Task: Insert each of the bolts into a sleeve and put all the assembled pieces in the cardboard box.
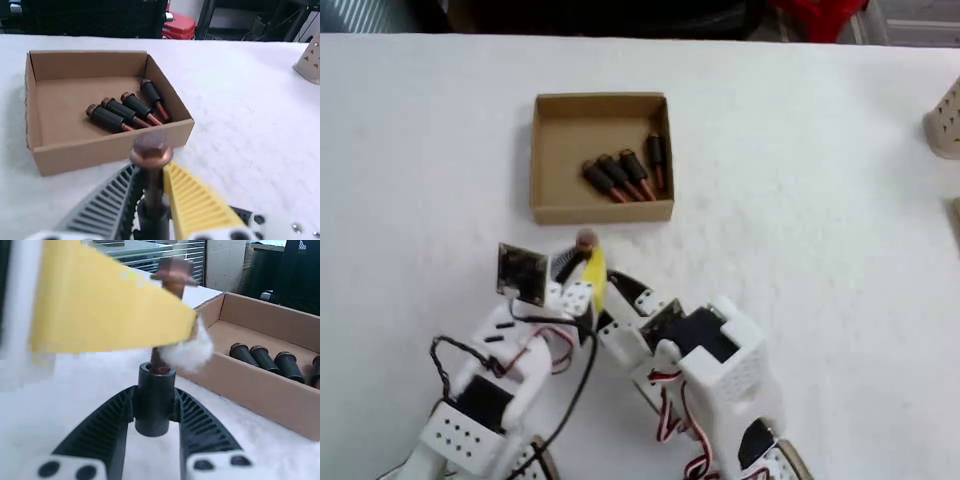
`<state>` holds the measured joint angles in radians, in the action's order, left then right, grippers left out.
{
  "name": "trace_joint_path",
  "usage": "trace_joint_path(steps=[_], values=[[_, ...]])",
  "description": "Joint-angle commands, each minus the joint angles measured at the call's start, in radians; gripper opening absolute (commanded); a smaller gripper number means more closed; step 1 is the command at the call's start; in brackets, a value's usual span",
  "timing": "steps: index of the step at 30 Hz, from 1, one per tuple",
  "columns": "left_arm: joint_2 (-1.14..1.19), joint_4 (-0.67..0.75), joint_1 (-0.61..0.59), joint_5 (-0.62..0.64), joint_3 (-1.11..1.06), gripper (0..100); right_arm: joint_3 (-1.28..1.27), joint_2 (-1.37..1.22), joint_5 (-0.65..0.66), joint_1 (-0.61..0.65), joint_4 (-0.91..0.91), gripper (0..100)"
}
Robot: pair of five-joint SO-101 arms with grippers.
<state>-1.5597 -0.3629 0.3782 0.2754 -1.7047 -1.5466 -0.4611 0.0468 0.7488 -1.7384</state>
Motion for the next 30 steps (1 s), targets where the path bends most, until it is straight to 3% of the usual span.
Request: trace_joint_path(steps=[1,13,21,23,30], values=[[-0.019,-0.066,0.019,0.0,0.006,2,0.0,0.044,-0.02,-0.018,-0.019,1.8],[-0.024,-0.137,0.019,0.0,0.006,2,0.0,0.044,-0.02,-0.018,-0.019,1.8],[-0.025,-0.034,0.012,0.0,0.006,3,0.003,0.044,-0.02,-0.019,-0.019,1.8],[-0.025,-0.034,0.012,0.0,0.006,6,0.003,0.044,-0.02,-0.019,-0.018,1.8],[-0.025,-0.107,0.016,0.008,0.006,32,0.003,0.044,-0.02,-0.019,-0.016,1.8]])
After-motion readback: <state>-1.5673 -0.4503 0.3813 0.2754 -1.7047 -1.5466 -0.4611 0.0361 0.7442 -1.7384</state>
